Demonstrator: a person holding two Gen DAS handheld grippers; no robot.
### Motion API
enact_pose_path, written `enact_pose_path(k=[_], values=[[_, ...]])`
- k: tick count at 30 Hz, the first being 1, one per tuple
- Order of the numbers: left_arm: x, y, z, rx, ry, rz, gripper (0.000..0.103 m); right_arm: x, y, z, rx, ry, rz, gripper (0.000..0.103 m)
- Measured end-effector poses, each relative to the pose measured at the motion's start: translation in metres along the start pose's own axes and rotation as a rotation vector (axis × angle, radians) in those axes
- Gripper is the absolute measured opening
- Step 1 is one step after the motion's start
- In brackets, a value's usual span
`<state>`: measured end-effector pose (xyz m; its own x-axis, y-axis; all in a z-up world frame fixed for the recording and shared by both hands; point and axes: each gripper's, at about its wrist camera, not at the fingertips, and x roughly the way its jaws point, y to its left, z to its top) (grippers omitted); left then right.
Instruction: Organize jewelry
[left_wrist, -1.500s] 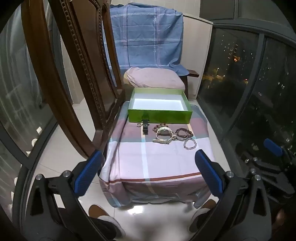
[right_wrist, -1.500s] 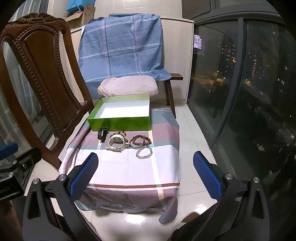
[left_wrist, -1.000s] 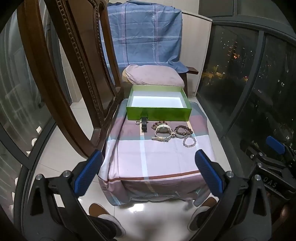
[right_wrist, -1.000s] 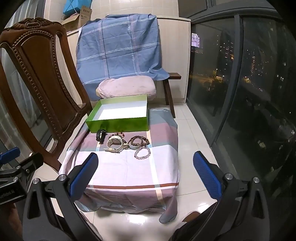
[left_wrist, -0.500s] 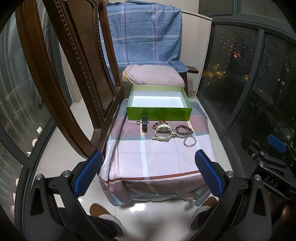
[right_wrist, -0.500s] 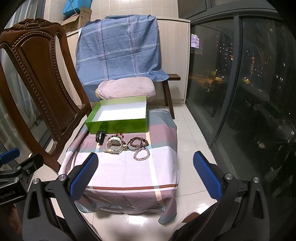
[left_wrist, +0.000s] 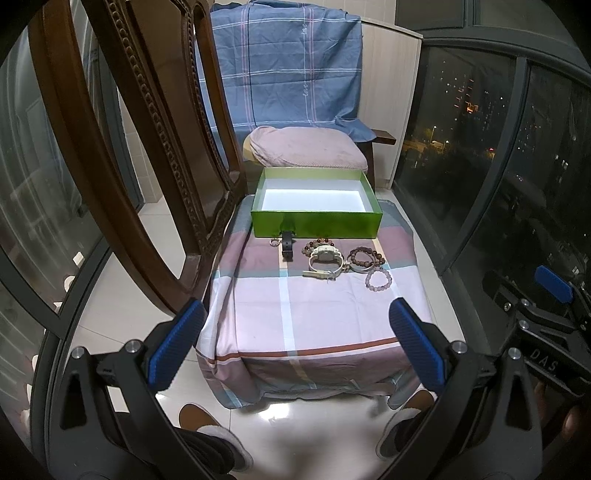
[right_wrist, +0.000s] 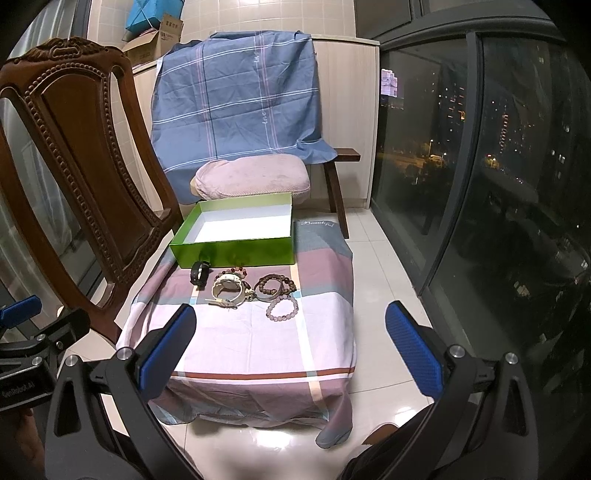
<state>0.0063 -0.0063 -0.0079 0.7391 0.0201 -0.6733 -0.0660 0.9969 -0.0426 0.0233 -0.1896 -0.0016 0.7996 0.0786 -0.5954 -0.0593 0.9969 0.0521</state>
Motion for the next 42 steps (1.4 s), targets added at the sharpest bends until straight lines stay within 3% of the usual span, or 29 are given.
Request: enact_pose_path(k=[42], values=[[0.0042,-0.0014,0.0007,0.004,0.031,0.002,0.099,0.0012,-0.0009,-0.0012,0.001,0.004,0.001,0.100]])
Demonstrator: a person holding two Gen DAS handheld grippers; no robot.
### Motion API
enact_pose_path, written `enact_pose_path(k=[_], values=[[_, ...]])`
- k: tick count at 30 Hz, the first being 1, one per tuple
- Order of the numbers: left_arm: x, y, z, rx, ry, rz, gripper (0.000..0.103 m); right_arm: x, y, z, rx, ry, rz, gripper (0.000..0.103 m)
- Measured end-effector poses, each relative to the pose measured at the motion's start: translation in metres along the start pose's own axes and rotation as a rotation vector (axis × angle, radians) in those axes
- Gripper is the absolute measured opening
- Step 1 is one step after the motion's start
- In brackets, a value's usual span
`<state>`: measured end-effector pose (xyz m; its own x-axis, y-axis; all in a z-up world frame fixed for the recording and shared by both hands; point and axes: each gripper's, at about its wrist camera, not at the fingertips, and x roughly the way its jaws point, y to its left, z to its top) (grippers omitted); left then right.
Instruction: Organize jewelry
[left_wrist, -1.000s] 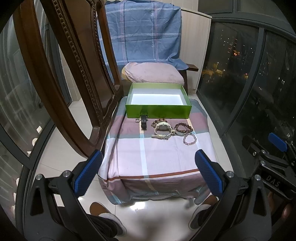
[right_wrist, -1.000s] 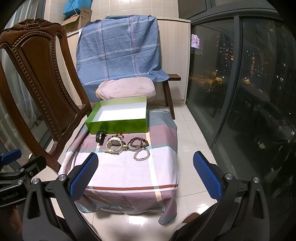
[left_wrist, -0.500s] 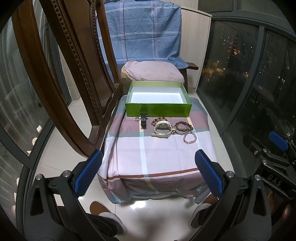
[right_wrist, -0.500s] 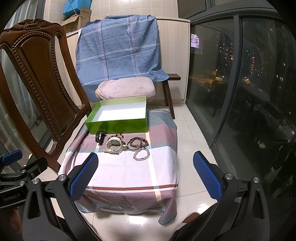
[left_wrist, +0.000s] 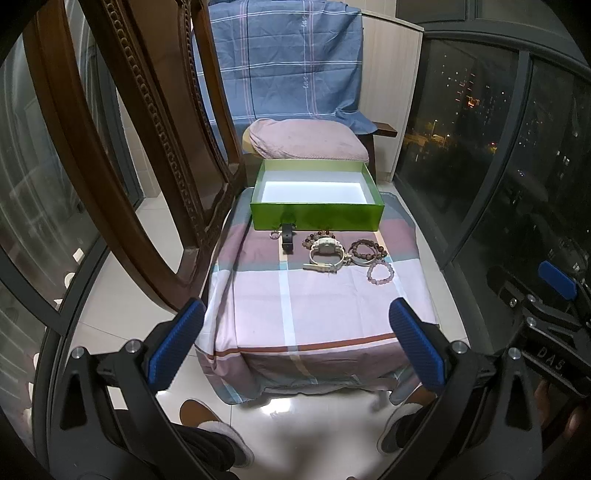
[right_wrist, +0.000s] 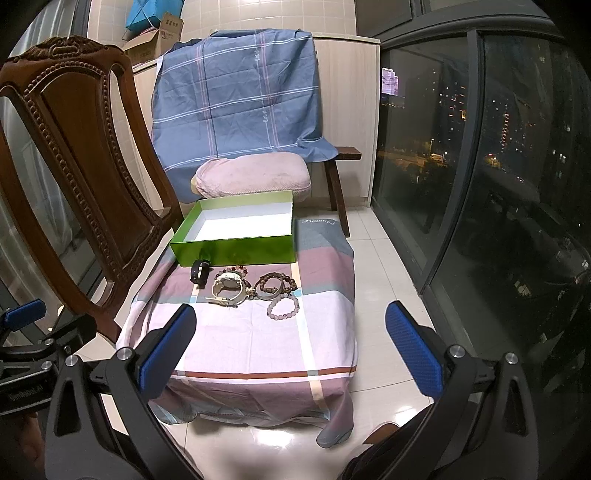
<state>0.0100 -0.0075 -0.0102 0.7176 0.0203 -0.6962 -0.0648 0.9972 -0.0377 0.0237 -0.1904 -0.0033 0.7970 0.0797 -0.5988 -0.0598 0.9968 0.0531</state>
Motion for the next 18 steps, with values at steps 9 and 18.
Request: enact_pose_path(k=[9,18], values=[[0.0004,-0.0006,0.0005,0.001,0.005,0.001,0.099,0.0009,0.0000,0.0002,0.000,0.000,0.000,0.100],[0.0010,-0.0013,0.0001,0.004,0.008,0.000,0.099,0.0016,-0.0003,-0.0006,0.000,0.003,0.000,0.100]])
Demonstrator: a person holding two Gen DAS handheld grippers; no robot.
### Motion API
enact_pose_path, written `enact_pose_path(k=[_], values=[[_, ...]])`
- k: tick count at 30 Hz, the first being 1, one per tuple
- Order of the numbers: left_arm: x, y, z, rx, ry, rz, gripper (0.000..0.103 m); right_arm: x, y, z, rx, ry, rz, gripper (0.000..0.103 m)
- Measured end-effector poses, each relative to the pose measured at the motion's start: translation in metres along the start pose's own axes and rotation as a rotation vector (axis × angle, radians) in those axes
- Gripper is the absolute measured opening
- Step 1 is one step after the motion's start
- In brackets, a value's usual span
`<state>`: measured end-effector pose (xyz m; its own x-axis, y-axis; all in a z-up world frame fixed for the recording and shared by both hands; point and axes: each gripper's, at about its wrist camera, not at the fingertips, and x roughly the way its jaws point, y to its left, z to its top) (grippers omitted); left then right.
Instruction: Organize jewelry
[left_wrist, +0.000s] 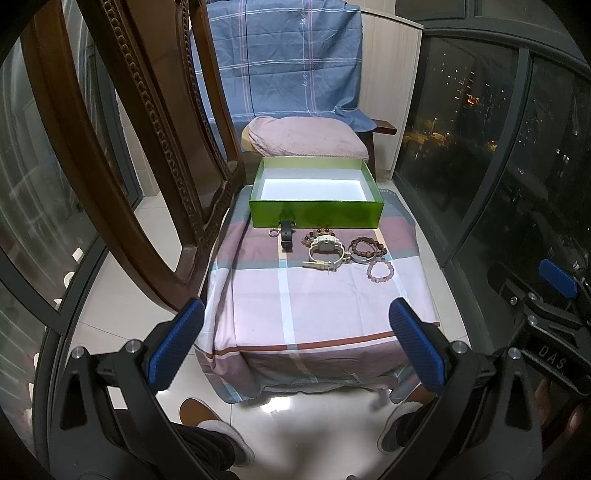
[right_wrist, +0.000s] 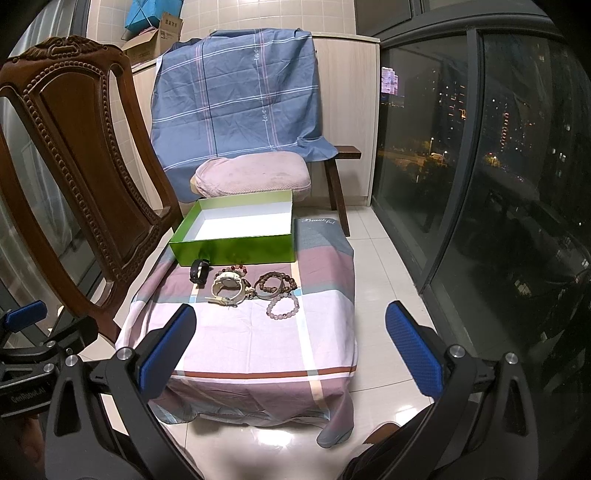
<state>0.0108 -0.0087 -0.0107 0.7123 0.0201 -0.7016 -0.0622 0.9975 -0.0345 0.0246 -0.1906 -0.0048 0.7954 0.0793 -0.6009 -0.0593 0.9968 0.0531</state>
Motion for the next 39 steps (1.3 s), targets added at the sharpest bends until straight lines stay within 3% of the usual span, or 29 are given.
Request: enact_pose_path(k=[21,27,33,39], values=[[0.013,0.001,0.000,-0.006,0.030,-0.010,0.099,0.009,-0.002,-0.003,0.005,0.015,0.006,0.100],[0.025,0.003,-0.002,-0.023,0.060,-0.061,0.099,0.017,-0.006,-0.004,0.012,0.020,0.014,0.100],[0.041,0.004,-0.006,-0.029,0.083,-0.073,0.099,0.020,-0.013,-0.006,0.019,-0.061,0.047,0.100],[0.054,0.002,-0.008,-0.017,0.024,-0.084,0.099,0.036,-0.022,-0.006,0.036,-0.104,0.096,0.100]])
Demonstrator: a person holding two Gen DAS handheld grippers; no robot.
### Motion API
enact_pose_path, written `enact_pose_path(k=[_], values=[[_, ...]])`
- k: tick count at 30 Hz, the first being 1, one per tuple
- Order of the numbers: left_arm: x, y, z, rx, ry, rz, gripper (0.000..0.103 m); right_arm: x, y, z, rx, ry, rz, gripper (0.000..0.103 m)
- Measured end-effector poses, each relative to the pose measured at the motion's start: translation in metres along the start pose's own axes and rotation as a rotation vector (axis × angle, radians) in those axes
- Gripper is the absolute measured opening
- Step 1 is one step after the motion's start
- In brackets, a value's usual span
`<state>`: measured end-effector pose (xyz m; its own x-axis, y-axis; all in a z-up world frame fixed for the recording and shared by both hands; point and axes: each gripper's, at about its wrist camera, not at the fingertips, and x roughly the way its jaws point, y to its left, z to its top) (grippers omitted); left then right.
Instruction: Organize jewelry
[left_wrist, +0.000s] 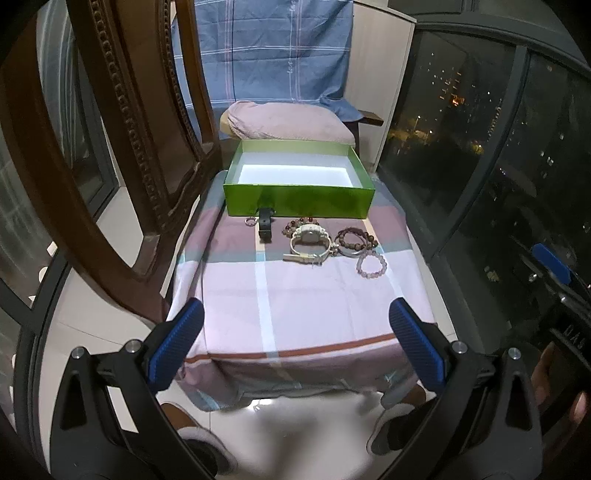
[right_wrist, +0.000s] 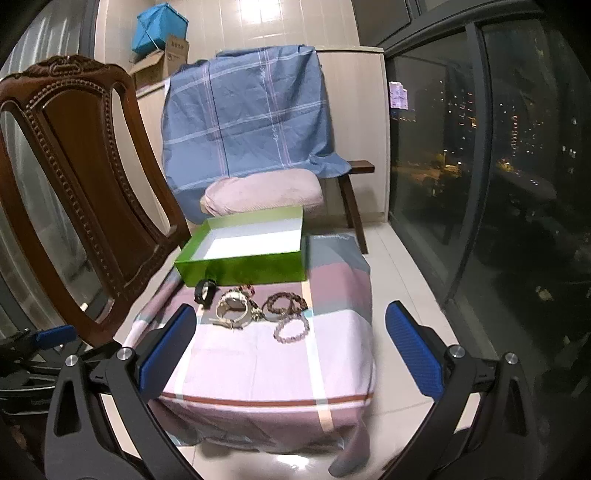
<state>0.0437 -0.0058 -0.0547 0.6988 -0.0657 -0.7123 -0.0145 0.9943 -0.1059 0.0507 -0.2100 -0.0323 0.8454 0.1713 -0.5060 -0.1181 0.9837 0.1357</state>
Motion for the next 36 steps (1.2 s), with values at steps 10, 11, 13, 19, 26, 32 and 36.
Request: enact_pose_path(k=[10,11,13,19,26,32,36], values=[[0.061,0.028,0.016,-0.072,0.174,0.054,0.099,0.036,-0.001,0.036,-0.078,-0.041,0.051,0.100],[0.064,0.030,0.020,-0.074,0.167,0.051,0.099,0.039,-0.001,0.044,-0.080,-0.060,0.044,0.100],[0.078,0.039,0.033,-0.096,0.172,0.041,0.099,0.050,0.001,0.060,-0.092,-0.089,0.050,0.100],[0.153,0.052,0.065,-0.053,0.206,0.076,0.098,0.094,-0.007,0.053,-0.113,-0.074,0.040,0.100],[0.225,0.049,0.085,0.014,0.227,0.130,0.079,0.153,-0.038,0.030,0.023,0.132,0.059,0.100],[0.260,0.043,0.096,0.023,0.221,0.147,0.067,0.158,-0.037,0.034,0.035,0.139,0.065,0.100],[0.278,0.045,0.095,0.017,0.276,0.127,0.017,0.161,-0.022,0.029,-0.019,0.156,0.076,0.100]])
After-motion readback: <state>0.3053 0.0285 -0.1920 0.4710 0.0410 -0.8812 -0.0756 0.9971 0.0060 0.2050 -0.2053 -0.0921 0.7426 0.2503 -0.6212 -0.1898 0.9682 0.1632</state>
